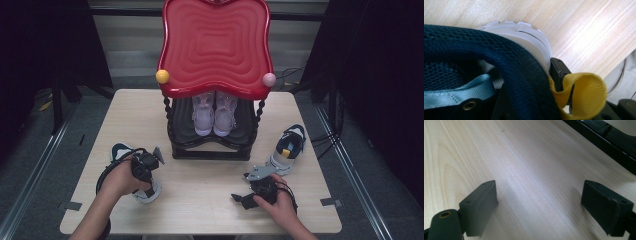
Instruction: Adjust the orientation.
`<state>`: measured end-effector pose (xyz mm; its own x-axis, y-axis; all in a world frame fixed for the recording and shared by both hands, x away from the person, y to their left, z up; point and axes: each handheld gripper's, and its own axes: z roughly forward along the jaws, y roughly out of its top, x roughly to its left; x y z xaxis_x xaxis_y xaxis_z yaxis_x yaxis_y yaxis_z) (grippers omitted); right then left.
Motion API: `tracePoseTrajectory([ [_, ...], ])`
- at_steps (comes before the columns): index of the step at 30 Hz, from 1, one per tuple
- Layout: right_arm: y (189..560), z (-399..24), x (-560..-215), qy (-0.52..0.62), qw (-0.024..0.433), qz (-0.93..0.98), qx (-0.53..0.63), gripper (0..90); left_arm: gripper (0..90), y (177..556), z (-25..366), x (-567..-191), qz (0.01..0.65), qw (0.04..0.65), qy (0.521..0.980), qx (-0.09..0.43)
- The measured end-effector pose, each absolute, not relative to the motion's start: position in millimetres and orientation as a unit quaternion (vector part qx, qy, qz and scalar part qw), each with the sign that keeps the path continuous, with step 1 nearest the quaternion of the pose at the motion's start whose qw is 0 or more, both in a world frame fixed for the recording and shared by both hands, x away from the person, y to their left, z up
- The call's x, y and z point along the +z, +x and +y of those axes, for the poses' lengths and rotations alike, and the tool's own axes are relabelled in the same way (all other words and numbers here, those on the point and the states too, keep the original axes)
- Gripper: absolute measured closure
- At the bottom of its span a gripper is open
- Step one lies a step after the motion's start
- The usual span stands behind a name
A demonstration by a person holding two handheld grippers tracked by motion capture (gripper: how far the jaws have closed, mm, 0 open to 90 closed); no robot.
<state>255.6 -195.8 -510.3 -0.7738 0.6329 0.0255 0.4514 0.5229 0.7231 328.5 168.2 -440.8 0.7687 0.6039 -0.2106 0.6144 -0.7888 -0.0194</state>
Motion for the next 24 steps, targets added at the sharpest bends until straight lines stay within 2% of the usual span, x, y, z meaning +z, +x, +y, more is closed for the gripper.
tracePoseTrajectory([
  [7,256,-196,-510,0.314,0.121,0.864,0.374,12.7,72.4,327,166,-440,0.315,0.022,0.944,-0.098],
  [15,256,-196,-510,0.314,0.121,0.864,0.374,12.7,73.1,324,164,-435,0.277,0.004,0.955,-0.103],
  [24,256,-196,-510,0.314,0.121,0.864,0.374,12.7,73.1,318,163,-419,0.256,0.016,0.961,-0.102],
])
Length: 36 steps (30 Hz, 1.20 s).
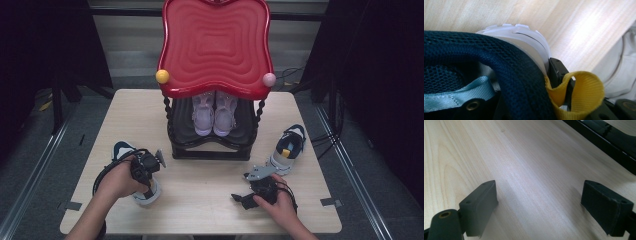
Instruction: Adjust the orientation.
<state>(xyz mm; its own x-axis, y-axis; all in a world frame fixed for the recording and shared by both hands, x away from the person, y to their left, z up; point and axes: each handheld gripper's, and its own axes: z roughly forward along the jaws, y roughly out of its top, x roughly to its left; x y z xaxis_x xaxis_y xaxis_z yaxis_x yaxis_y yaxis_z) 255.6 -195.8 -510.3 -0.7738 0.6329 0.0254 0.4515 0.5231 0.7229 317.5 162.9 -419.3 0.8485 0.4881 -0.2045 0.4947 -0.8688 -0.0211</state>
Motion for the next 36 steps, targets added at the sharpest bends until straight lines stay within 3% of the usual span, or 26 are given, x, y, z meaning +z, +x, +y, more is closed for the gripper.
tracePoseTrajectory([
  [13,256,-196,-510,0.314,0.122,0.864,0.375,12.8,73.0,313,158,-392,0.236,0.034,0.965,-0.108],
  [27,255,-196,-510,0.313,0.122,0.864,0.375,12.8,72.2,314,149,-424,0.213,0.038,0.970,-0.109],
  [36,255,-196,-510,0.313,0.122,0.864,0.374,12.8,69.4,307,159,-435,0.236,0.042,0.964,-0.112],
])
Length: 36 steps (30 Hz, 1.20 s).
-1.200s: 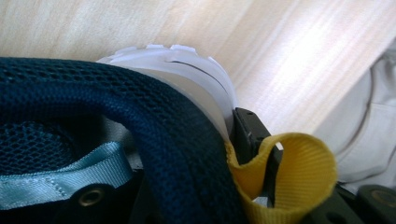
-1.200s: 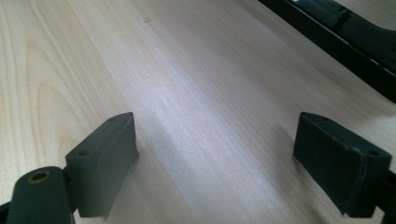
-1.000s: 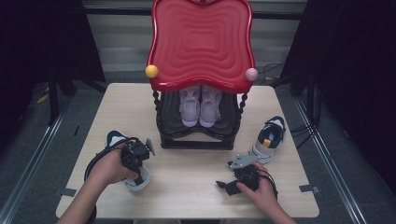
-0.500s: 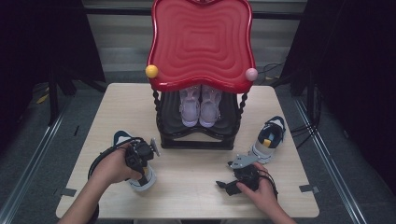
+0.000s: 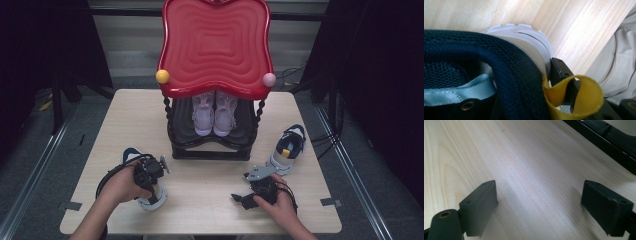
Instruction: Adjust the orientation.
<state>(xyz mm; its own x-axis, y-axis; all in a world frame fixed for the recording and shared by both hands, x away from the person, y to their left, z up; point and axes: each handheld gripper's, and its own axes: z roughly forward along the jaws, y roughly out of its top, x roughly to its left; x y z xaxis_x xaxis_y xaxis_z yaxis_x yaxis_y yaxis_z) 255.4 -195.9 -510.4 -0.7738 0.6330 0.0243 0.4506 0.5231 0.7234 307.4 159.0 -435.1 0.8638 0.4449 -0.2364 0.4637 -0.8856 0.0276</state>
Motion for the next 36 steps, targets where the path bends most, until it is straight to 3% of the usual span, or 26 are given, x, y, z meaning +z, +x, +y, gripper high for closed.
tracePoseTrajectory([
  [18,255,-196,-510,0.314,0.122,0.864,0.374,12.8,62.4,305,161,-437,0.264,0.033,0.958,-0.104],
  [25,255,-196,-510,0.314,0.122,0.864,0.374,12.8,69.5,304,164,-438,0.255,0.036,0.959,-0.122],
  [36,255,-196,-510,0.313,0.122,0.864,0.374,12.8,72.0,303,164,-432,0.228,0.023,0.966,-0.123],
])
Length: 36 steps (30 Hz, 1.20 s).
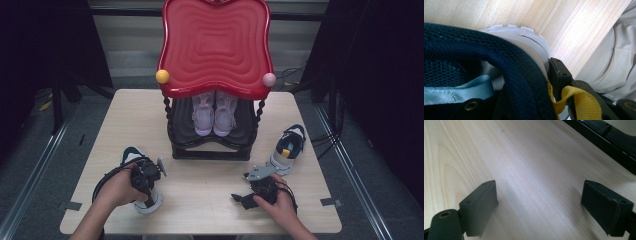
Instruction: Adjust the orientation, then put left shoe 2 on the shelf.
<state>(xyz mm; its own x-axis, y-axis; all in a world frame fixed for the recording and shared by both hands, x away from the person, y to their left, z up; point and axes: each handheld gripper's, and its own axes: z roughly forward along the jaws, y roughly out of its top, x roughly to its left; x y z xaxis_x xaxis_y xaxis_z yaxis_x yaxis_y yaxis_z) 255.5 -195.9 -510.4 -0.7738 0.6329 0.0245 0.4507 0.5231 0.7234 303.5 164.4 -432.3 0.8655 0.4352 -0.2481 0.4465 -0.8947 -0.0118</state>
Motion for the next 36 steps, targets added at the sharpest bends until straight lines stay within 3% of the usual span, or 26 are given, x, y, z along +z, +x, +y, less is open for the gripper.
tracePoseTrajectory([
  [36,256,-196,-510,0.314,0.122,0.864,0.375,12.7,71.9,306,160,-356,0.186,0.036,0.974,-0.120],
])
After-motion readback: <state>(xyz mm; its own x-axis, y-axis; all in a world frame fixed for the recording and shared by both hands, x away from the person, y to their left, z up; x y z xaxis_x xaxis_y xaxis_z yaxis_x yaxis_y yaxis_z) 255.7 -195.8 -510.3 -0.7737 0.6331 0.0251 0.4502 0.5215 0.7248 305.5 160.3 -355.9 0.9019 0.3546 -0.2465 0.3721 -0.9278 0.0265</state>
